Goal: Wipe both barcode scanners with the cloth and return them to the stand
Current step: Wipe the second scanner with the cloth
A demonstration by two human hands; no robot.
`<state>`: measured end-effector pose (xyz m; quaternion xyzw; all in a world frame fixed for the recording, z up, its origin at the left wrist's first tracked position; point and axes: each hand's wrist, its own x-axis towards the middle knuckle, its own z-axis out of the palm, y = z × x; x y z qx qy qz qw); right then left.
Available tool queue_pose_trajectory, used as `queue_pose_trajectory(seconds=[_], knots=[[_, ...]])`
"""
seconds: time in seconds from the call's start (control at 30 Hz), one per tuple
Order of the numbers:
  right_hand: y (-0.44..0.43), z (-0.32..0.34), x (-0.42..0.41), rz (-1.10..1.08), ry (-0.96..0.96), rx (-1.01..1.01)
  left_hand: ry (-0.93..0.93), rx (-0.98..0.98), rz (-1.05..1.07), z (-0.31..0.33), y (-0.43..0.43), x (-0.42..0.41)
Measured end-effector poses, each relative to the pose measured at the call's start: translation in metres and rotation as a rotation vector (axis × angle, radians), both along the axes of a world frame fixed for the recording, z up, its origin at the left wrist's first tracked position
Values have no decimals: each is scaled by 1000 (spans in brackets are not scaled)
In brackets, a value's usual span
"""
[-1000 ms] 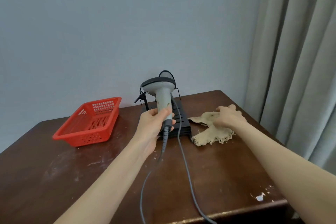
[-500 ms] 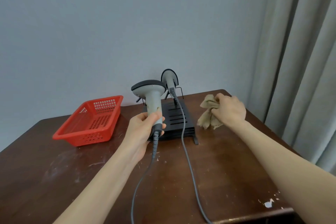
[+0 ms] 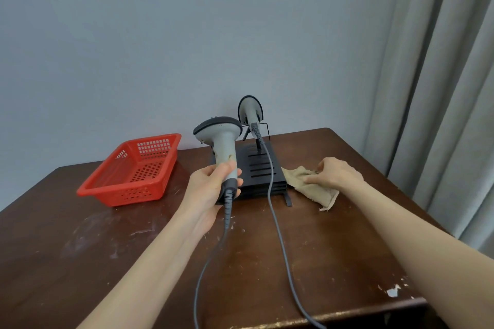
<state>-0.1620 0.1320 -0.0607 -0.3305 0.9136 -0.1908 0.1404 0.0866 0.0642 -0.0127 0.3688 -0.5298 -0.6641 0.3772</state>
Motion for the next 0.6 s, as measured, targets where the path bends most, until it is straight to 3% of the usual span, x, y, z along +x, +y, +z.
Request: queue_pose_trajectory(seconds=[0.2, 0.4, 0.6], knots=[[-7, -8, 9, -64, -48, 3, 64, 116, 28, -2, 1, 6], [-6, 1, 3, -73, -125, -336, 113, 143, -10, -4, -1, 14], [-13, 43, 19, -23, -4, -712, 111, 175, -84, 1, -4, 21]])
